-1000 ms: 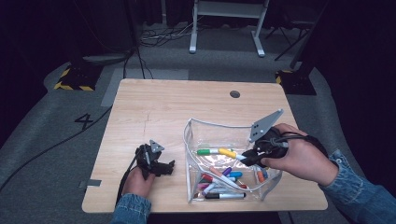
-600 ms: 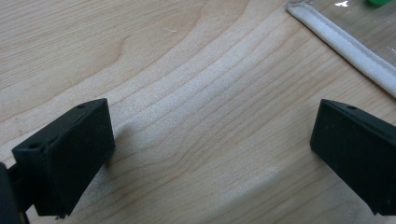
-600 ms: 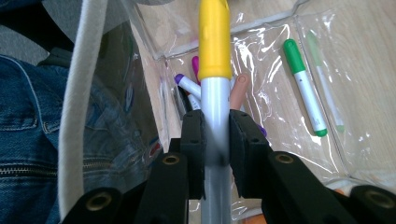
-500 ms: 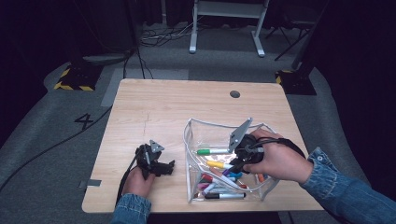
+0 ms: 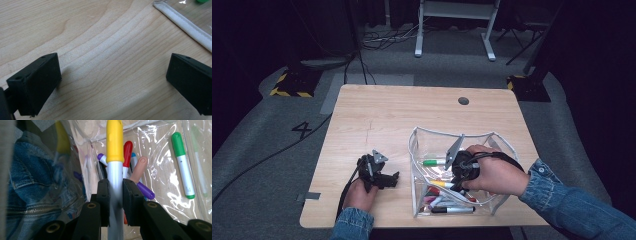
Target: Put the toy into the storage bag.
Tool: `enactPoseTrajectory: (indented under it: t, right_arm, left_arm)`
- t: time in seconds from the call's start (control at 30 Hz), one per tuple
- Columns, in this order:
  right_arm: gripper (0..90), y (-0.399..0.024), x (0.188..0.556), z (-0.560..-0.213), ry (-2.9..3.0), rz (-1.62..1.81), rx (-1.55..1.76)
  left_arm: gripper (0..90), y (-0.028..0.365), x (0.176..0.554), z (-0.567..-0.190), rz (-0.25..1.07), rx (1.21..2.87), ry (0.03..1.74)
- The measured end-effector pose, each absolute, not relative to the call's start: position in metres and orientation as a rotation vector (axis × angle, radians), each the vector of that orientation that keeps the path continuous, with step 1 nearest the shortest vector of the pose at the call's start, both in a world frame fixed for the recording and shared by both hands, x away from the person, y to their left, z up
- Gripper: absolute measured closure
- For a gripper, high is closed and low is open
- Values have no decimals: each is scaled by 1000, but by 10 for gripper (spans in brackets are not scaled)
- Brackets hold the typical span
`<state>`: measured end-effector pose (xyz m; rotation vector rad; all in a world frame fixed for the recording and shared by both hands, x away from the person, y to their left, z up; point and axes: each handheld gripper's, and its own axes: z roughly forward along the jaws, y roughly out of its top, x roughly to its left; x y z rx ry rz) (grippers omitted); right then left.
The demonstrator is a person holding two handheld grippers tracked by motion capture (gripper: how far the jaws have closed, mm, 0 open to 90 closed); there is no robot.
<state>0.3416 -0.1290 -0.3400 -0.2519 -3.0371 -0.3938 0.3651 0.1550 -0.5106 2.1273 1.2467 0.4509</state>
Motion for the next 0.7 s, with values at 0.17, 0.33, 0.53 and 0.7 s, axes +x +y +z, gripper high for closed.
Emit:
enactPoseTrajectory:
  t: [0.17,0.33,0.53,0.7]
  right_arm:
    - [773,-126,346,-352,-3023,-350,-249]
    - [773,-122,349,-365,-3016,-276,-244]
    - [772,-119,351,-375,-2993,-236,-240]
    - [771,-116,354,-385,-2982,-197,-245]
  left_arm:
    - [0,155,365,-511,451,2127,1247]
    - [0,155,365,-511,449,2128,1247]
    - [0,155,365,-511,449,2130,1245]
    - [0,155,365,-511,452,2130,1244]
